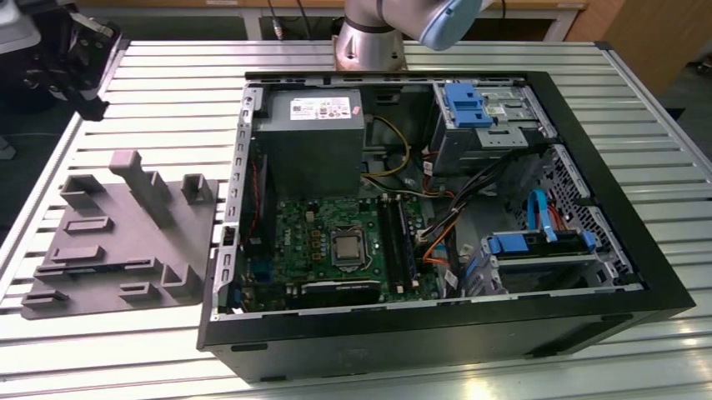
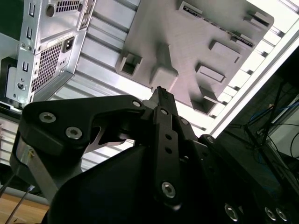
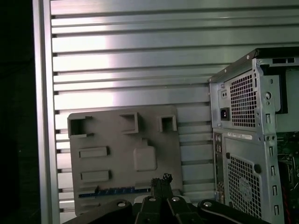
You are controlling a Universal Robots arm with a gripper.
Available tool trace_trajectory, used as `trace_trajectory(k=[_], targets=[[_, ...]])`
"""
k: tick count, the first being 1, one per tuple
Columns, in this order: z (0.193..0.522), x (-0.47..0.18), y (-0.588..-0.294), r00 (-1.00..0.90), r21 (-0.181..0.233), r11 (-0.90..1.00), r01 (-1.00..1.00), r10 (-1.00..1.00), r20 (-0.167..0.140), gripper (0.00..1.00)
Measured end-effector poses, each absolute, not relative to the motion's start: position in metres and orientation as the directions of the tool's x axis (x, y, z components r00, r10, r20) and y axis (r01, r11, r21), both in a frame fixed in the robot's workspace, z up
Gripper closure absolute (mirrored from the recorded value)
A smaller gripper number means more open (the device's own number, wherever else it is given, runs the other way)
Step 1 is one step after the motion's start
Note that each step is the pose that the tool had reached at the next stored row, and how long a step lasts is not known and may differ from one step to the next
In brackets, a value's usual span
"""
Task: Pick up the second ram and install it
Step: 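Reach for the second ram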
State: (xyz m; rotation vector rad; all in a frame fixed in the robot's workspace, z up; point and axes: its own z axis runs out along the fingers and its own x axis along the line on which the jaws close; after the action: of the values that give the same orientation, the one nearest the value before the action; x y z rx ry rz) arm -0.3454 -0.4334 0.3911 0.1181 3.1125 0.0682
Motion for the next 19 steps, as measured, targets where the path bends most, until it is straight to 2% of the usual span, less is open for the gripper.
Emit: trace_trajectory(k=[19], targets=[[0.3909,-0.3504,-0.4357,-0.997,0.045,0.996,0.075,0.076,-0.024,0.89]])
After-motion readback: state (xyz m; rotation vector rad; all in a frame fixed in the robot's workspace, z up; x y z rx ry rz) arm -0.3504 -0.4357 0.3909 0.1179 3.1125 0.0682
